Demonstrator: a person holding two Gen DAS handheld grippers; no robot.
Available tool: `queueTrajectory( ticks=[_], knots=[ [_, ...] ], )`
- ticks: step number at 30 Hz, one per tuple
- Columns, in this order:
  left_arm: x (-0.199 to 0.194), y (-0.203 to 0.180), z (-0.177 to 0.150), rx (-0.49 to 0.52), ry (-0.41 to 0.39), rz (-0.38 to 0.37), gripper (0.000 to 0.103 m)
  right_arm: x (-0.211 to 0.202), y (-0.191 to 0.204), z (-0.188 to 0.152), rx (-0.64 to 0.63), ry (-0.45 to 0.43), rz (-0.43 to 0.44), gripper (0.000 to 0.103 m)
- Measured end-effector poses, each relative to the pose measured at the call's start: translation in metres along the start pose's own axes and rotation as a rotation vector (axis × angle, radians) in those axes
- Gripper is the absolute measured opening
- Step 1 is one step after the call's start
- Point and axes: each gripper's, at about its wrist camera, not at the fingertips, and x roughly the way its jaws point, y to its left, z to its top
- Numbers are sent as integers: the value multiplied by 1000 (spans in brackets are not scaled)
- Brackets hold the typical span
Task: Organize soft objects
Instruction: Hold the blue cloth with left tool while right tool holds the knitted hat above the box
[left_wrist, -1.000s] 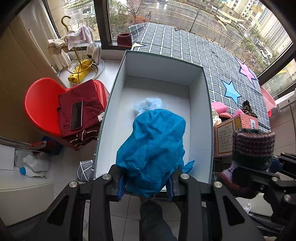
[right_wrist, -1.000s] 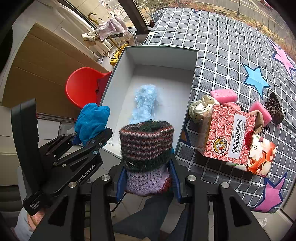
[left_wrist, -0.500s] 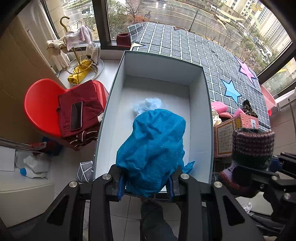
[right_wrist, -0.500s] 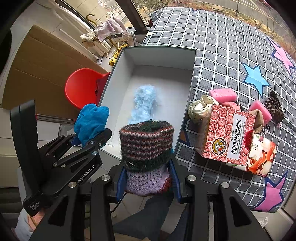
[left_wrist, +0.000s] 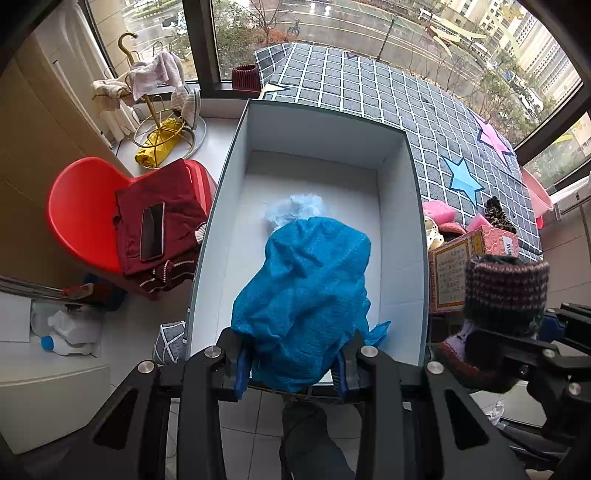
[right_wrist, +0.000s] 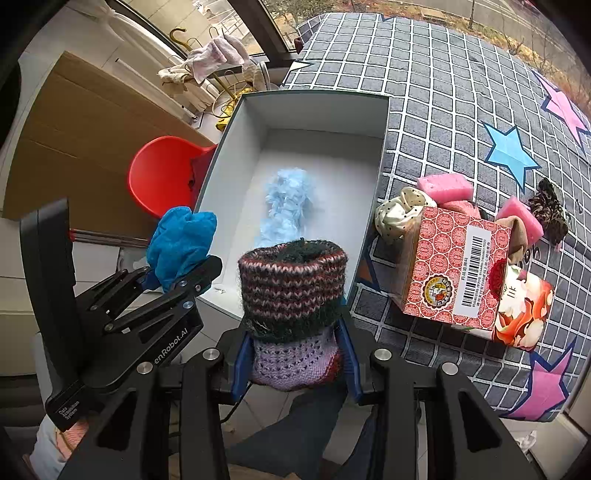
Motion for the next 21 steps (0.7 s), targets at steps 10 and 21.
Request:
queueTrajectory(
  ticks=[10,21],
  knots=[
    [0,0,0,-1,1,0,37,0,-1,0,1,2,0,42],
    [4,1,1,6,6,3,38,0,-3,1,8,3,2,42]
  ],
)
